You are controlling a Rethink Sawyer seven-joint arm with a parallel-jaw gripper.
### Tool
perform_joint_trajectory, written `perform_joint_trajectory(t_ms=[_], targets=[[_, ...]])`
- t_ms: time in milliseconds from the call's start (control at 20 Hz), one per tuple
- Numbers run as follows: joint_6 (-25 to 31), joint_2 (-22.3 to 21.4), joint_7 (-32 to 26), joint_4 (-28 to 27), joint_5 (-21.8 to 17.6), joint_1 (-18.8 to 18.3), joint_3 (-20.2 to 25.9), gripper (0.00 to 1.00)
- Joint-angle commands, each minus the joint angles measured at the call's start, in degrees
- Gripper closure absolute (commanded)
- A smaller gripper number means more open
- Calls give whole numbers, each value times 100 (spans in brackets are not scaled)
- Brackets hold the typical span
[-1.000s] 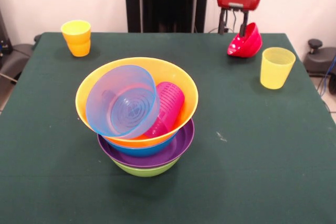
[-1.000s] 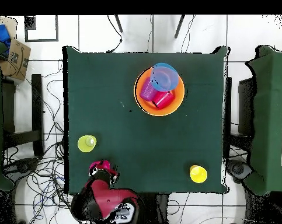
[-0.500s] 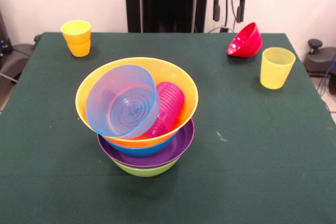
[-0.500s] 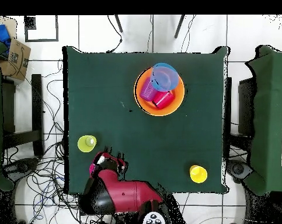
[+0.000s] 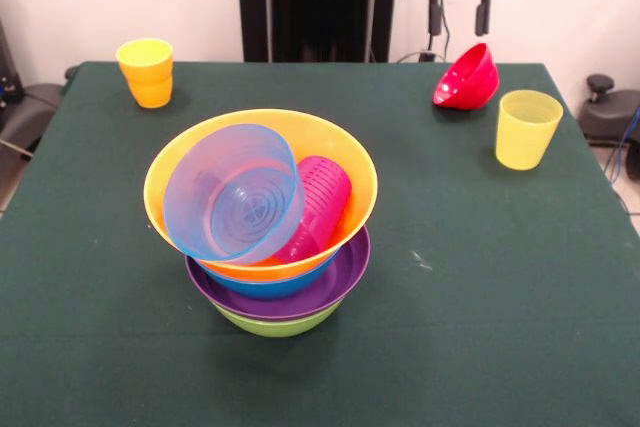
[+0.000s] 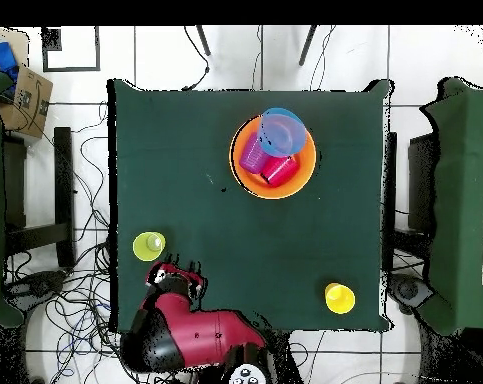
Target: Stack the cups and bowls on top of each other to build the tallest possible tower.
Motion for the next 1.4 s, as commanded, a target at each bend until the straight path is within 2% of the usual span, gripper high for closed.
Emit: perform_joint_trajectory(t_ms=[50,650,1000,1400], targets=[[-105,539,466,-52,-281,192,380,0],[-575,1042,437,-165,-449,312,136,0],[-943,1514,408,-352,-662,191,101,0],[-1147,1814,602,-546,-130,709,-76,0]])
